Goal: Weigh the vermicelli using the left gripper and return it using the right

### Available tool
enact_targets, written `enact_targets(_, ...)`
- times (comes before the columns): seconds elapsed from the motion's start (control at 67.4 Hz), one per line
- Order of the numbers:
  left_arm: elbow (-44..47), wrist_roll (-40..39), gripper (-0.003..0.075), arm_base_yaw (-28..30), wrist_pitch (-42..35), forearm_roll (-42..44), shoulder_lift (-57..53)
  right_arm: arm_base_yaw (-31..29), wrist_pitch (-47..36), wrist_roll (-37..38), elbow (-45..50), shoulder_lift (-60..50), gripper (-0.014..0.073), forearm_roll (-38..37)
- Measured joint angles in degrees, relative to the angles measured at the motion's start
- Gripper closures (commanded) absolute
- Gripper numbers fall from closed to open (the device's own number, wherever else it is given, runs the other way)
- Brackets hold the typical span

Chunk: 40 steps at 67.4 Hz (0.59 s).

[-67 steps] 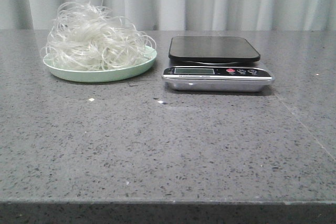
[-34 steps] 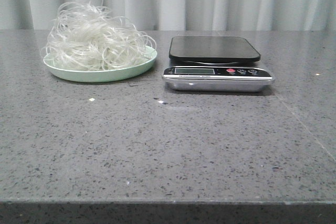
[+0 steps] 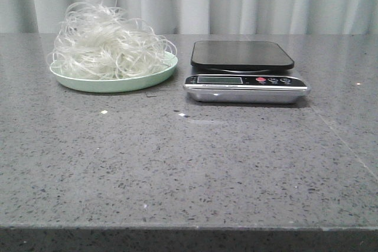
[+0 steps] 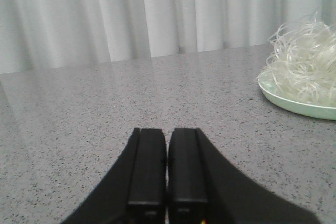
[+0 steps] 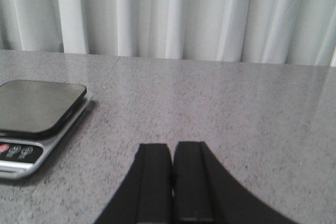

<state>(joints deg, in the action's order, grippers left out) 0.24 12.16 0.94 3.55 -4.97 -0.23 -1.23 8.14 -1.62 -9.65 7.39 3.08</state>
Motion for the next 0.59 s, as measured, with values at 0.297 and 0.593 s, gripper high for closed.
enact_targets(0.297, 0.00, 0.00, 0.0584, 0.00, -0.03, 0.00, 0.00, 0.00, -0.80, 1.05, 10.68, -7.81, 0.0442, 0.22)
enact_targets(0.593, 0.00, 0.00, 0.0584, 0.00, -0.26, 0.00, 0.00, 0.00, -0.07, 1.16, 11.27, -8.01, 0.0442, 0.33)
